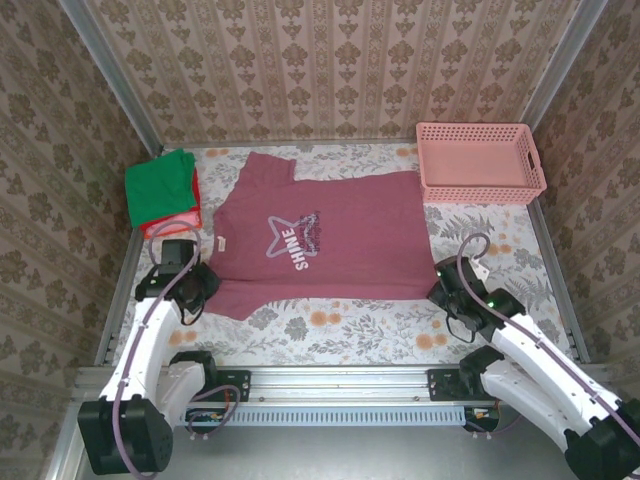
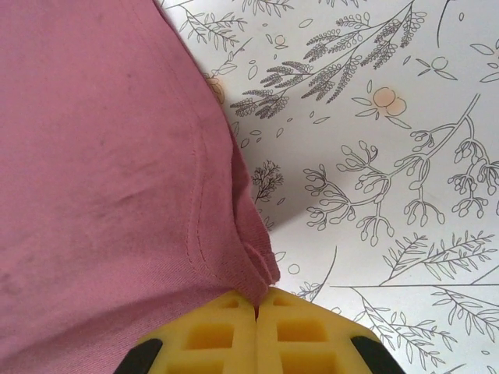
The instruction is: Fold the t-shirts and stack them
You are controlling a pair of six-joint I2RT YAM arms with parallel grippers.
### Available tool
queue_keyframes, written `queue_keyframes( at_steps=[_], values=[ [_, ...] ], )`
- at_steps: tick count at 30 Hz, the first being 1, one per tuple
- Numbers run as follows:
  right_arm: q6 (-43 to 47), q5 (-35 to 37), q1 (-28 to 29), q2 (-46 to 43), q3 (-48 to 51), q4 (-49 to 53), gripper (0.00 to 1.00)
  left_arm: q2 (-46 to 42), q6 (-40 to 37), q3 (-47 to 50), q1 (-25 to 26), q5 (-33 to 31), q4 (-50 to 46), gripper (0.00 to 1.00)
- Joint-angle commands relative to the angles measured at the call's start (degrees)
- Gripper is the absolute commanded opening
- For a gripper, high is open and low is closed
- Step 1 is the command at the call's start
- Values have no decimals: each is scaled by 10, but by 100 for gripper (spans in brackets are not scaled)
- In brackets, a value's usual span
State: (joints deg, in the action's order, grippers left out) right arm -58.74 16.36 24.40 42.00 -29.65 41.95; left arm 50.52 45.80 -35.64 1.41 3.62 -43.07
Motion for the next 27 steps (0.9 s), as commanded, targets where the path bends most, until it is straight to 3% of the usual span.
queue_keyframes(
  at_steps=[1, 12, 27],
  values=[
    [12, 26, -9, 21, -21, 13, 0, 13, -13, -27, -7, 4, -9, 0],
    [131, 10, -51, 213, -147, -106, 0, 144, -51, -113, -8, -11, 76, 0],
    [221, -21, -113, 359, -260, -160, 0, 265, -64, -205, -8, -10, 139, 0]
  ],
)
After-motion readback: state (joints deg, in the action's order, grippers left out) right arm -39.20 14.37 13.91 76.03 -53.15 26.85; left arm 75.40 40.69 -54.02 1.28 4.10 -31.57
